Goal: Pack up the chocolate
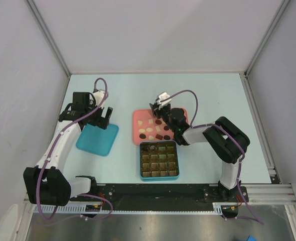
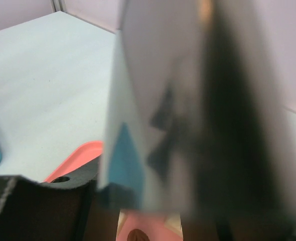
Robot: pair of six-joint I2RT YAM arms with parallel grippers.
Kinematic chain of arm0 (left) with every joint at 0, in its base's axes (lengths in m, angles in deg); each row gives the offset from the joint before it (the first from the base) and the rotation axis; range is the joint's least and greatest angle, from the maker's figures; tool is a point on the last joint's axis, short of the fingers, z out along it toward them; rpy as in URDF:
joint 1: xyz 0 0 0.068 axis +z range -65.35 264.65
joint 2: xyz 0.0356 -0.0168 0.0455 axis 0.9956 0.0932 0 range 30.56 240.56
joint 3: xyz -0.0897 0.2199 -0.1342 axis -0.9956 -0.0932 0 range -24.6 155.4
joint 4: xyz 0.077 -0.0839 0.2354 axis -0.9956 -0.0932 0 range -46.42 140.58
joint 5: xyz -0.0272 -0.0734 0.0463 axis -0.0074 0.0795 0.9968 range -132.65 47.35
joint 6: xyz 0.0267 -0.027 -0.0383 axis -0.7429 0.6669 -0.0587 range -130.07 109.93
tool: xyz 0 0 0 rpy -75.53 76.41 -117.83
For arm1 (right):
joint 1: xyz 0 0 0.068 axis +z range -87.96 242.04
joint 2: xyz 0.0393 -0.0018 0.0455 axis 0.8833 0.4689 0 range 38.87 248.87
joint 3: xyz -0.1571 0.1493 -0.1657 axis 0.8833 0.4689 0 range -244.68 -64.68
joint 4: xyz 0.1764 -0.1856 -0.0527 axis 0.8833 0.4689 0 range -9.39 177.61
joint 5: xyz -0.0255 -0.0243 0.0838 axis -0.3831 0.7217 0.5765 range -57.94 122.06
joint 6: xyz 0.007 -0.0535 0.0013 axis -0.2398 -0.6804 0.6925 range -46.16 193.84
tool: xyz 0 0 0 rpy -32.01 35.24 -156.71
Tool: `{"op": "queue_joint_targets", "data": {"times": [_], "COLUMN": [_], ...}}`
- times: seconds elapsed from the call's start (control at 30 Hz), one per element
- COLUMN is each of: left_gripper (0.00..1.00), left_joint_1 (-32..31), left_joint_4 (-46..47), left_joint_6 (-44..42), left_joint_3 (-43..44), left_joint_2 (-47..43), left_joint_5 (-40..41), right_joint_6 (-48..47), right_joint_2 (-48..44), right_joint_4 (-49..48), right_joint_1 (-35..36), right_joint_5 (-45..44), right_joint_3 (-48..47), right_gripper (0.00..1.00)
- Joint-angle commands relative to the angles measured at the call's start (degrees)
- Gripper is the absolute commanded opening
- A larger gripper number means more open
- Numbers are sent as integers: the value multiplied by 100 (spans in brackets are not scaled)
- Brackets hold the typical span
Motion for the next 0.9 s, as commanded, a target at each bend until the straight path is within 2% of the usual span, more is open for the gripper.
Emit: {"op": "queue_joint_targets", "data": {"times": [0.0,0.2,0.47,0.67,0.87], "left_gripper": [100,100,100,100,100], "left_joint_1": [39,30,30,30,30], "left_joint_4": [93,93,58,93,128], "left_joint_6": [-72,-90,-72,-46,-28], "left_joint_3": [111,102,94,23,-12], "left_joint_2": [14,5,-56,-118,-171], "left_joint_5": [94,120,103,103,59], "right_joint_6": [58,58,-4,-30,23], "right_joint_2": [58,-73,-828,-1979,-3403], "right_joint_4": [-230,-221,-72,464,1605], "right_joint_1": [-32,-41,-50,73,565], "right_joint_5": [5,128,295,384,156], "right_joint_3": [-205,-197,-144,347,1086], "right_gripper": [45,36,32,31,29]}}
